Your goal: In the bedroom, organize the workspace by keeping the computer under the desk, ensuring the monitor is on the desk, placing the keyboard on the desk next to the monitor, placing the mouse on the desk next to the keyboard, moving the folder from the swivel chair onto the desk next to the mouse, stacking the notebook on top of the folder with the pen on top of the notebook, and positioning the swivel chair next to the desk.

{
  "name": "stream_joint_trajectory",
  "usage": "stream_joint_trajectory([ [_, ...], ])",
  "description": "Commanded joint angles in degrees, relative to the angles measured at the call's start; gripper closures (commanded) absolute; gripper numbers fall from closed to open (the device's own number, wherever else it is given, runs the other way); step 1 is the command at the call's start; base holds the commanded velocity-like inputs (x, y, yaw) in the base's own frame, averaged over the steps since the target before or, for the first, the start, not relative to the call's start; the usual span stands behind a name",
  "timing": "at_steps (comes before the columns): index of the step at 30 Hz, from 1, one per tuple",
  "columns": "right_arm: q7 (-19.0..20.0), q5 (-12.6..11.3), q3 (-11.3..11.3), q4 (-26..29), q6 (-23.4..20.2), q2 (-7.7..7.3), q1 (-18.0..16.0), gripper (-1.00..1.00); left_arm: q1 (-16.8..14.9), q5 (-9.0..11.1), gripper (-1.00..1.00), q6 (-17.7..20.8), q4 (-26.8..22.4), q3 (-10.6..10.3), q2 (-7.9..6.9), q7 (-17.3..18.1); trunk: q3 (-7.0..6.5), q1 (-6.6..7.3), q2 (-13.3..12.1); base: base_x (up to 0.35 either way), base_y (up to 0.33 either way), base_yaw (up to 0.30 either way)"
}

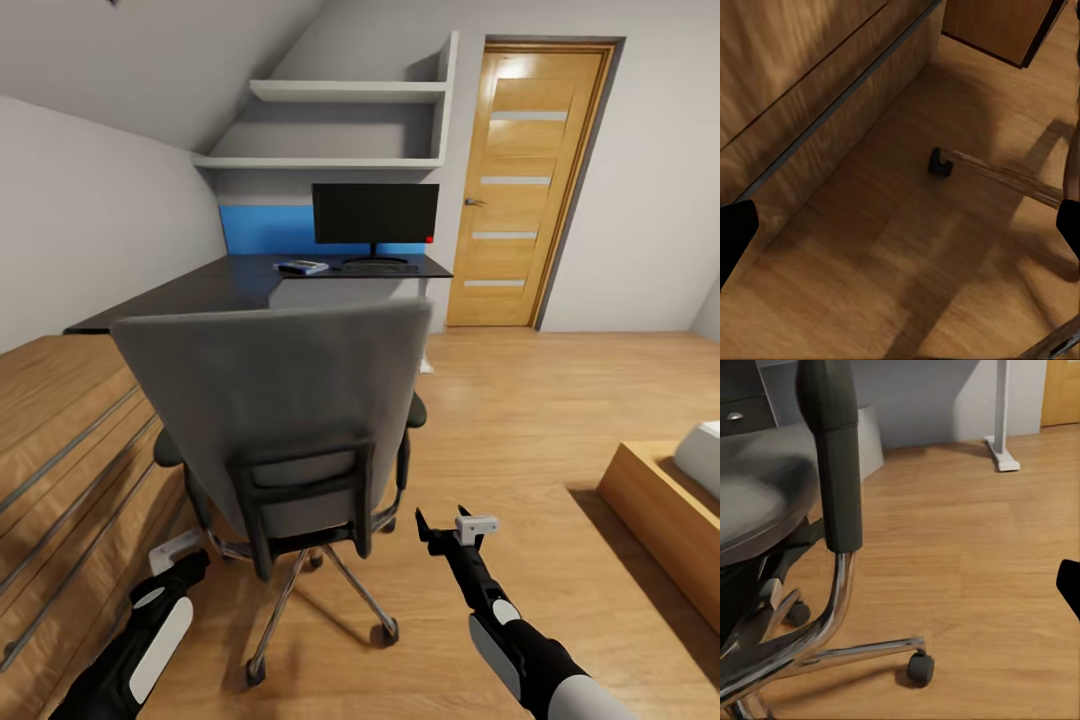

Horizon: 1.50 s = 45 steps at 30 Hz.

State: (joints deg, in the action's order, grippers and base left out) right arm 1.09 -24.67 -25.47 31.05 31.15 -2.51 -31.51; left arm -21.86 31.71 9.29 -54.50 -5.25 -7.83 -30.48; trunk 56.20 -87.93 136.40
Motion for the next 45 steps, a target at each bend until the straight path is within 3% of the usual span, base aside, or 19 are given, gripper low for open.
stream_joint_trajectory([
  [1, 0.12, -0.62, -0.36, -0.05, 0.25, -0.06, -0.06, -1.00, -0.03, 0.28, -1.00, 0.18, -0.08, -0.24, -0.09, -0.46, 0.06, -0.01, 0.02, 0.229, 0.154, 0.000],
  [9, 0.18, -0.56, -0.42, -0.12, -0.88, -0.04, -0.07, -1.00, -0.03, 0.32, -1.00, 0.20, -0.08, 1.07, -0.29, -0.43, 0.06, -0.01, 0.02, 0.138, 0.048, 0.000],
  [12, 0.34, -0.51, -0.45, -0.06, -2.13, -0.04, -0.07, -1.00, -0.03, 0.34, -1.00, 0.20, -0.08, 3.86, -0.47, -0.34, 0.06, -0.01, 0.02, 0.151, 0.004, 0.000],
  [26, 0.58, -0.55, -0.33, -0.14, -2.26, -0.10, -0.06, -1.00, -0.03, 0.54, -1.00, 0.28, 0.09, 10.44, -0.53, -0.20, 0.06, -0.01, 0.02, 0.102, -0.009, 0.000],
  [37, 0.40, -0.64, -0.28, -0.22, -1.80, -0.13, -0.05, -1.00, -0.03, 0.55, -1.00, 0.29, 0.10, 10.84, -0.49, -0.20, 0.05, -0.01, 0.02, 0.009, -0.001, -0.006],
  [45, 0.49, -0.64, -0.28, -0.21, -1.79, -0.13, -0.08, -1.00, -0.03, 0.51, -1.00, 0.31, 0.05, 10.81, -0.49, -0.18, -0.18, -0.01, 0.02, 0.000, 0.000, -0.192],
])
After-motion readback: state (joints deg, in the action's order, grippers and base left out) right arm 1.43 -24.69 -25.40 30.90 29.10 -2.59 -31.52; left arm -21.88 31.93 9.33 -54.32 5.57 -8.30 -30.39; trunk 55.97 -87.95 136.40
